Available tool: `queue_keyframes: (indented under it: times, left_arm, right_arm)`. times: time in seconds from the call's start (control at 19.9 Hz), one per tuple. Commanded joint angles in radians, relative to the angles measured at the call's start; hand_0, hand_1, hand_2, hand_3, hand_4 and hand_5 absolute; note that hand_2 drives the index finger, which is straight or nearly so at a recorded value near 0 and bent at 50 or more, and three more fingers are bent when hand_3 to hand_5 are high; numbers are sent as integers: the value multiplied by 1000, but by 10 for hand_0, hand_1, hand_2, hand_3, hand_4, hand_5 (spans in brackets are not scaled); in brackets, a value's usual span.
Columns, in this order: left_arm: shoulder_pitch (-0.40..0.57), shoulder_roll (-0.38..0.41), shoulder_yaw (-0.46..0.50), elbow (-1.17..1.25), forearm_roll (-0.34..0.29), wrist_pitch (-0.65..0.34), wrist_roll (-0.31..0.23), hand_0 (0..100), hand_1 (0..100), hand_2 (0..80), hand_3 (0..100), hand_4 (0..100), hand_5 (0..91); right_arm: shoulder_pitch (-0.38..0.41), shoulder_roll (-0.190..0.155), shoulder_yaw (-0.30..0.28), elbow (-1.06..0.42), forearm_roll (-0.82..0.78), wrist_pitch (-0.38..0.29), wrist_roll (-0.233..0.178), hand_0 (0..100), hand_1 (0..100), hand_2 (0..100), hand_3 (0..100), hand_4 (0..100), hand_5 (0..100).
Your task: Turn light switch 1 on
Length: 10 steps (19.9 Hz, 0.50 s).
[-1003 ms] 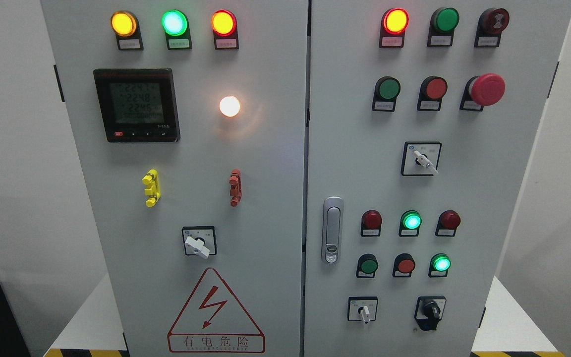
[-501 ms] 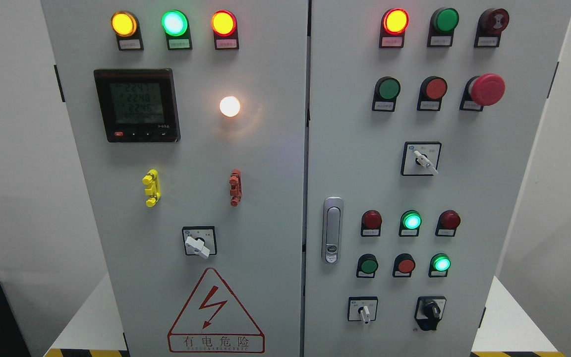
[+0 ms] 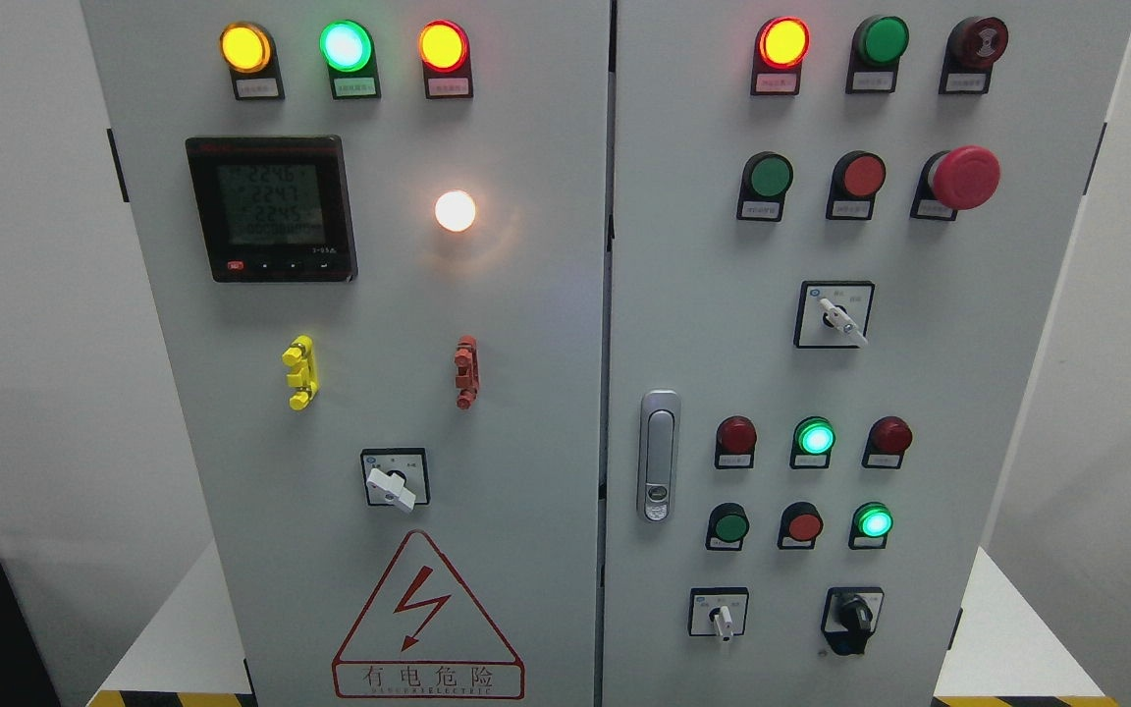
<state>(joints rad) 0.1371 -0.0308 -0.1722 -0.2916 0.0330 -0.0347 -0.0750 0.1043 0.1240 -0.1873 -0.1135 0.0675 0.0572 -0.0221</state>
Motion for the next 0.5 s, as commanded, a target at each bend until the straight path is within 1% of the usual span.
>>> queue_keyframes:
  times: [0.0,0.2,0.45]
  left_arm:
    - [-19,-18,-16,169,8,6,-6,317,104,0,0,0,0]
    - [-40,-11,-15,170,11,7,-6,318,90,0,0,0,0]
    - [-44,-9,-1,170,13,9,-5,319,80,0,0,0,0]
  right_arm:
    - [0,0,0,0,0,0,-1,0,0,0,0,0,0]
    - [0,0,0,0,0,0,-1,0,0,0,0,0,0]
    - [0,-1,0,0,0,0,1,0,0,0,0,0,0]
